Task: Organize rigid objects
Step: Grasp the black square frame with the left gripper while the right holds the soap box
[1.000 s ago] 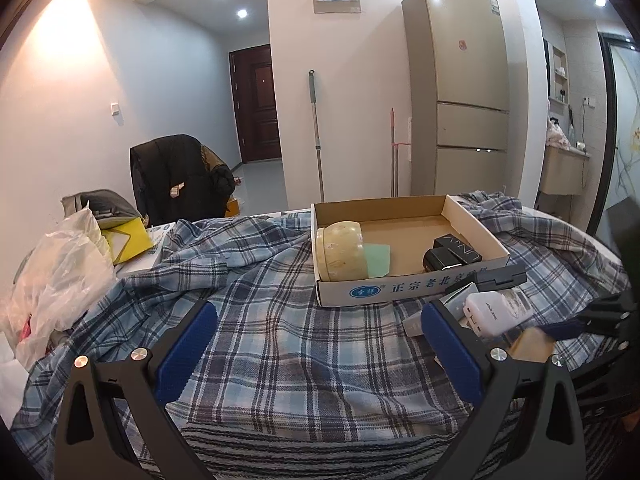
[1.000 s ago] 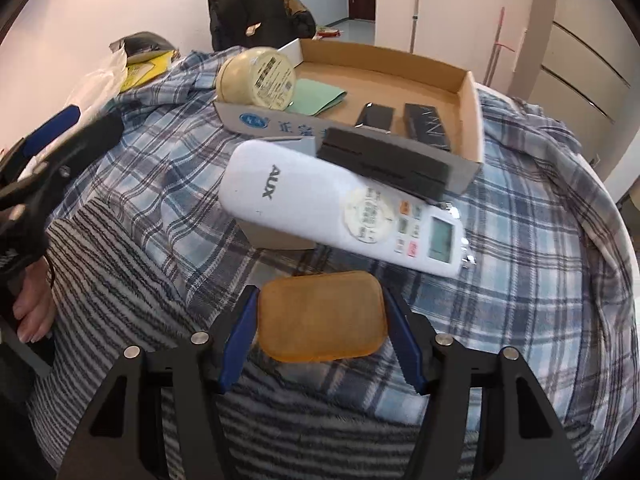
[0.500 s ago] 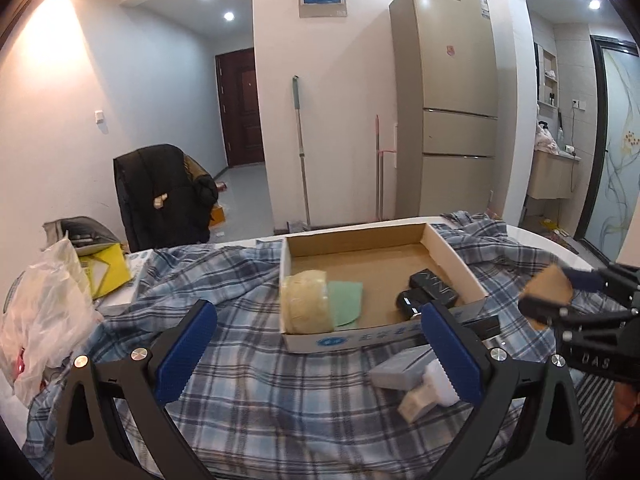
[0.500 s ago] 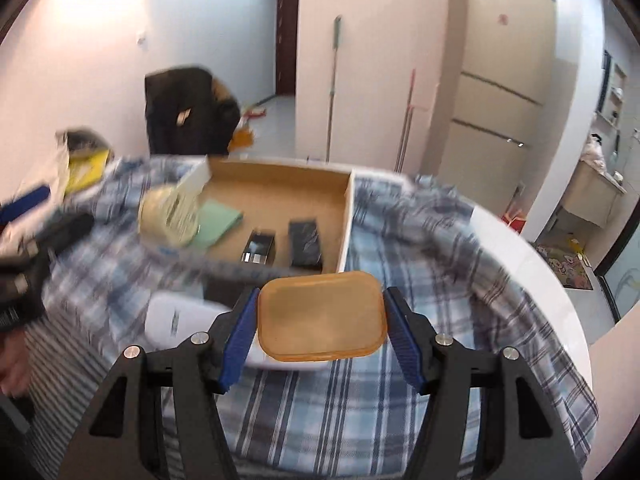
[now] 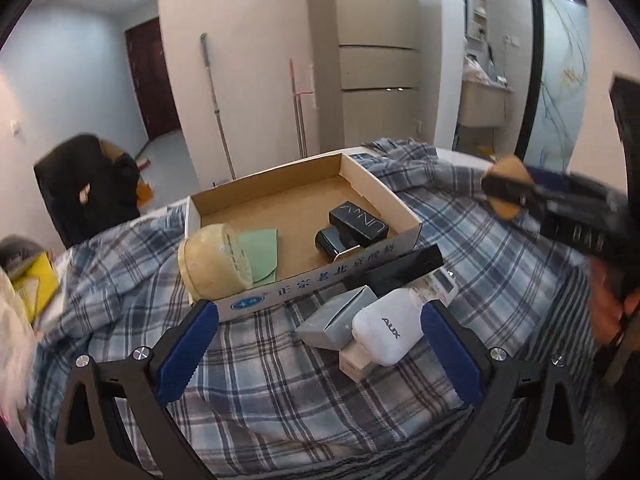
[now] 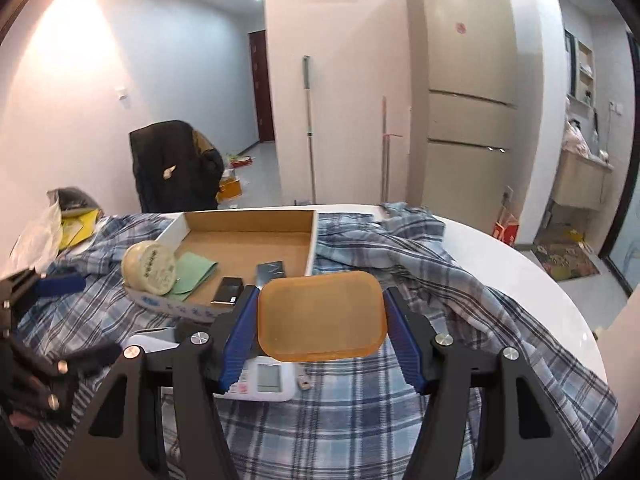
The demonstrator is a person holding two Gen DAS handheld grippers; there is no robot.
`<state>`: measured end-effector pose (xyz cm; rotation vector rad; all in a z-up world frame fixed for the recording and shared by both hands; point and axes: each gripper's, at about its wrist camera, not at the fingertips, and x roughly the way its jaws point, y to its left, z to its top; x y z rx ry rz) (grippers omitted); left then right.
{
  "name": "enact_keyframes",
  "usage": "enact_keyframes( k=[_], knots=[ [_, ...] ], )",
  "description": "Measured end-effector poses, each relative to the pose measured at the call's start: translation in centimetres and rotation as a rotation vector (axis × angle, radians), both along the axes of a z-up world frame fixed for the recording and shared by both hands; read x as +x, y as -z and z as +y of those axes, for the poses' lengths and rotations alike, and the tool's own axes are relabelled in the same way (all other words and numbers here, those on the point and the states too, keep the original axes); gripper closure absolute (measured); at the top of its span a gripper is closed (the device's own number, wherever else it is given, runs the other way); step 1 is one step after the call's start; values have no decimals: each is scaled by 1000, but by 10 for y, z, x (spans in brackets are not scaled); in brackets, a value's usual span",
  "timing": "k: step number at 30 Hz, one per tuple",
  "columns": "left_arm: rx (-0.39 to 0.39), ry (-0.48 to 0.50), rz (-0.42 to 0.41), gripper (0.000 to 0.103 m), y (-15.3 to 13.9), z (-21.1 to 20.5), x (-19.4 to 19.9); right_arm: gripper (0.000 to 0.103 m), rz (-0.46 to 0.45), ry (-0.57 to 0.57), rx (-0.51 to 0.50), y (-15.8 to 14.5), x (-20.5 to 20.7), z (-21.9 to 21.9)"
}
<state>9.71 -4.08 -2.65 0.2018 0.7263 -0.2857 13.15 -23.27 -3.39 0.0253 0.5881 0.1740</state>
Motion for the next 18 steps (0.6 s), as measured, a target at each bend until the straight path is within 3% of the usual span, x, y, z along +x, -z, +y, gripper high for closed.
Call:
enact_keyframes(
  k=[3,10,14,18],
  knots=[
    [11,-14,39,4,5,-6,8,42,13,28,16,3,4,-8],
    [-135,-80,175,4,4,-30,43,42,10,59,15,4,5,-12],
    [-163,-104,334,4,14,-52,76,42,10,103,21,6,8,-21],
    [-182,-168,409,4,26,-56,93,42,19,130,36,6,11,-31]
  ],
)
